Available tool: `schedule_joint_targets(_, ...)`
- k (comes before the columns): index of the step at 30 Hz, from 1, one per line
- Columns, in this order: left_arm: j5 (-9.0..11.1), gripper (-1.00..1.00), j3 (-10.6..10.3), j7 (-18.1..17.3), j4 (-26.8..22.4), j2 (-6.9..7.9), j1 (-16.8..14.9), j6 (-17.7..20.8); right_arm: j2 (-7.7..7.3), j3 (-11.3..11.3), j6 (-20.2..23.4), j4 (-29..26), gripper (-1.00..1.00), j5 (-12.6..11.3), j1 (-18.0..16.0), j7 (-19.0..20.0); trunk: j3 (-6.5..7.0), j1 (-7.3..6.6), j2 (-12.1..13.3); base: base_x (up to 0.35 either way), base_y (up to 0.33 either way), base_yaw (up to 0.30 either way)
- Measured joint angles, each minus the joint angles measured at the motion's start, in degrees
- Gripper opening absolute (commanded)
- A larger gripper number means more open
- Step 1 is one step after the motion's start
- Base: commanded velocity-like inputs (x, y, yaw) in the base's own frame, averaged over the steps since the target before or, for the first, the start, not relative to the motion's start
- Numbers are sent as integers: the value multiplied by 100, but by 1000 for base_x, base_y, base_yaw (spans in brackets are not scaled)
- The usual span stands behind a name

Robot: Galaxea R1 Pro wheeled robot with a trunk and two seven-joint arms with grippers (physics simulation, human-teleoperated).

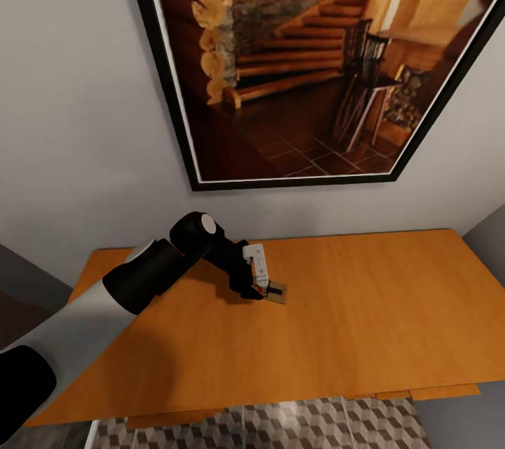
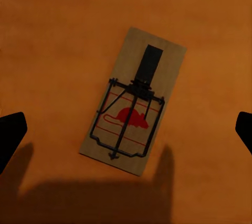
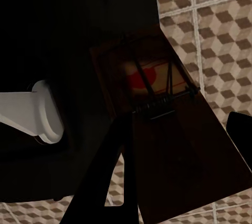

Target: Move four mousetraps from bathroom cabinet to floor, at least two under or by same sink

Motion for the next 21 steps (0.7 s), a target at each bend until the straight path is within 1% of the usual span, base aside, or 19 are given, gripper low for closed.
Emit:
schedule_joint_targets(8,2,100,0,4,7,0,0,0,0,0,-2,0,-100,0,0,0,-6,0,0,0,0,0)
schedule_joint_targets(15,3,100,-12,9,24,0,8,0,-6,-1,0,0,-100,0,0,0,-46,0,0,0,0,0)
schedule_joint_targets(21,3,100,-174,16,32,-2,9,0,-4,0,0,0,-100,0,0,0,-89,0,0,0,0,0)
